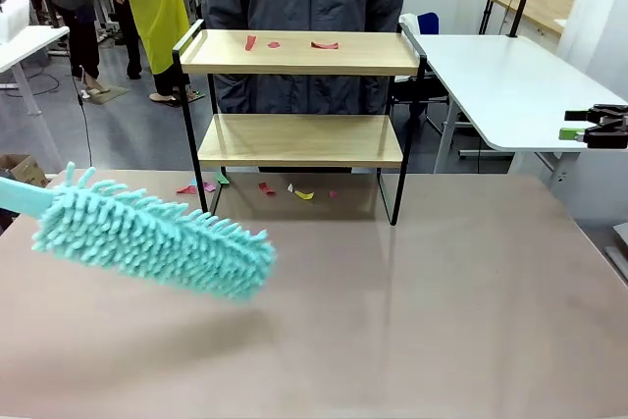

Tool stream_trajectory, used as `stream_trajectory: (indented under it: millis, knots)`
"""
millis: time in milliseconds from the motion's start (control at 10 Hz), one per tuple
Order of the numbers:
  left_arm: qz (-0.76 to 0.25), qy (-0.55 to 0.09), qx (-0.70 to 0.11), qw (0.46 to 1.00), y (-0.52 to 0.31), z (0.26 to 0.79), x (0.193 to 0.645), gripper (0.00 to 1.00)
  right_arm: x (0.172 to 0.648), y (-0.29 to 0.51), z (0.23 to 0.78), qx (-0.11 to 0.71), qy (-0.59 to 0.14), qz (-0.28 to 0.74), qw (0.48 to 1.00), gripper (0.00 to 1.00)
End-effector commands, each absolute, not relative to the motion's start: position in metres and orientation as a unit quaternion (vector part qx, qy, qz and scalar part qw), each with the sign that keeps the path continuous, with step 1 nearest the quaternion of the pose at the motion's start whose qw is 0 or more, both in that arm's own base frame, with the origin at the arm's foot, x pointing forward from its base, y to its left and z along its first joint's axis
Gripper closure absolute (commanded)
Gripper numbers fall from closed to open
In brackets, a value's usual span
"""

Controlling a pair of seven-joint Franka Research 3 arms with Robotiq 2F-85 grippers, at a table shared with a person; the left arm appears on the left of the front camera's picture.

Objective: Clean the shelf.
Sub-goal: Clean the specific section of the Shelf indicated by the human with the Duster.

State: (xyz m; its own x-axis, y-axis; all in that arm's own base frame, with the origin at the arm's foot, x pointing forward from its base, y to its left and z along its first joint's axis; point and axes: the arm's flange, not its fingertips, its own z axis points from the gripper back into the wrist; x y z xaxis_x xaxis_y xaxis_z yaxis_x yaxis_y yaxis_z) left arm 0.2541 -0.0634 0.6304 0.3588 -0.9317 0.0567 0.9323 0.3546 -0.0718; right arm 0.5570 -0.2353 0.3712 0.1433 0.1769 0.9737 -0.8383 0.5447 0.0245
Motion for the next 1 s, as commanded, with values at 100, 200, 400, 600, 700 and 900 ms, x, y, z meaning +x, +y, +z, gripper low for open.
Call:
stream_trajectory:
  millis: [100,200,400,600,700,900]
  knots:
    - [-0.587,0.017,0.031,0.809,-0.082,0.627,0.266,0.87,0.557,-0.234,0.373,0.302,-0.544,0.372,0.689,0.00]
    - [-0.575,0.011,-0.018,0.818,-0.072,0.633,0.257,0.87,0.557,-0.234,0.373,0.302,-0.544,0.372,0.689,0.00]
    - [-0.575,0.011,-0.018,0.818,-0.072,0.633,0.257,0.87,0.557,-0.234,0.373,0.302,-0.544,0.372,0.689,0.00]
    - [-0.575,0.011,-0.018,0.818,-0.072,0.633,0.257,0.87,0.557,-0.234,0.373,0.302,-0.544,0.372,0.689,0.00]
    - [-0.575,0.011,-0.018,0.818,-0.072,0.633,0.257,0.87,0.557,-0.234,0.373,0.302,-0.544,0.372,0.689,0.00]
    - [-0.575,0.011,-0.018,0.818,-0.072,0.633,0.257,0.87,0.557,-0.234,0.373,0.302,-0.544,0.372,0.689,0.00]
